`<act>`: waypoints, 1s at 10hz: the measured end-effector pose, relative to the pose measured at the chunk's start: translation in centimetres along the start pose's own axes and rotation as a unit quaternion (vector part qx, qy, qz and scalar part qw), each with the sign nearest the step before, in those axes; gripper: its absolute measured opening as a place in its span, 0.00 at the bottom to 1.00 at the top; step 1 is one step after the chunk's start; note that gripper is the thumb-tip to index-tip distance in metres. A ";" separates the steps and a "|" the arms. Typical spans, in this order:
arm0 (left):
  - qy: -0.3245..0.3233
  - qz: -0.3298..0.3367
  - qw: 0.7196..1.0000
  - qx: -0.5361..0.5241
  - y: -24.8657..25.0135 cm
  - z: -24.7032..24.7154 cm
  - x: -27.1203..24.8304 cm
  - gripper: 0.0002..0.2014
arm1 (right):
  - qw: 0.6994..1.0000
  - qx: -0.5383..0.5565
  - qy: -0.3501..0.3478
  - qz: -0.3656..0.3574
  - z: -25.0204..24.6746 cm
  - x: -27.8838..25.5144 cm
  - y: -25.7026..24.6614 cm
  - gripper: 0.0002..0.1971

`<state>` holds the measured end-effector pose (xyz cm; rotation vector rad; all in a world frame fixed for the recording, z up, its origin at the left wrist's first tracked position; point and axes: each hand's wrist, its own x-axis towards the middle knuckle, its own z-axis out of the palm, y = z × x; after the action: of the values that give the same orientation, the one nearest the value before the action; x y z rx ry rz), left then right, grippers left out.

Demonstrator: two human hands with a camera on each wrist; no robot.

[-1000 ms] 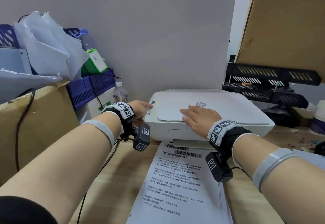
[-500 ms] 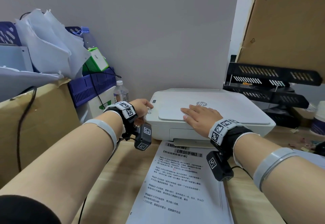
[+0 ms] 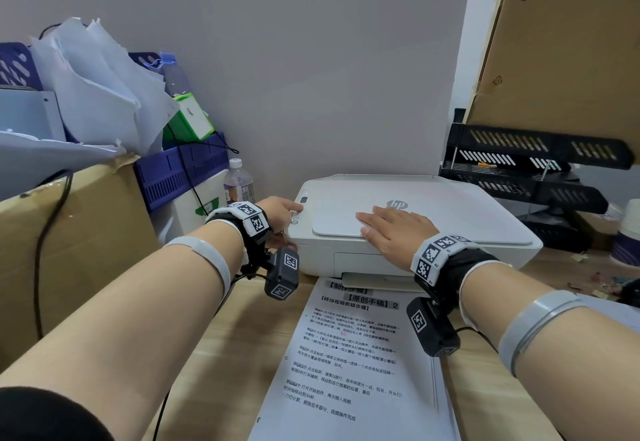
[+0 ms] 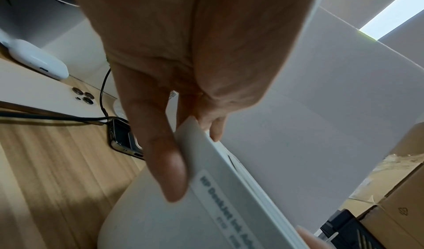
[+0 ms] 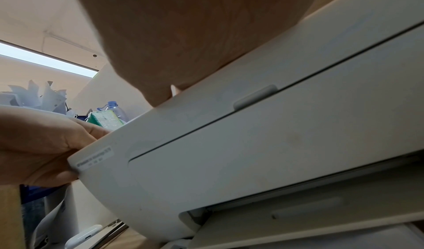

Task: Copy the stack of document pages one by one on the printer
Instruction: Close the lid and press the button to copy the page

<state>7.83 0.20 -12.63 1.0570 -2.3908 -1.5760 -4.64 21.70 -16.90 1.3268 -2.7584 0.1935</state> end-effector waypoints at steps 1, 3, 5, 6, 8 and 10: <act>-0.002 -0.003 1.000 -0.001 0.0 0.0 -0.2 0.23 | 1.000 -0.001 0.001 -0.001 0.1 0.1 0.0 0.27; -0.007 -0.004 1.000 -0.014 0.1 0.0 -0.2 0.24 | 1.000 -0.003 0.003 -0.001 0.1 0.1 0.0 0.27; -0.010 0.001 1.000 -0.002 0.0 0.0 0.0 0.26 | 1.000 -0.001 0.001 -0.001 0.1 0.1 0.0 0.27; -0.011 0.003 1.000 -0.003 0.0 0.0 0.0 0.26 | 1.000 -0.002 0.000 -0.001 0.1 0.1 0.0 0.27; -0.017 -0.003 1.000 0.001 0.2 -0.1 -0.1 0.27 | 1.000 -0.001 0.002 -0.003 0.1 0.0 0.0 0.27; -0.011 -0.001 1.000 0.001 0.1 -0.1 -0.1 0.25 | 1.000 -0.004 0.000 0.000 0.1 0.0 -0.1 0.27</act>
<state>7.88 0.18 -12.46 1.0482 -2.4066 -1.5950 -4.56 21.59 -16.94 1.3257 -2.7550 0.1829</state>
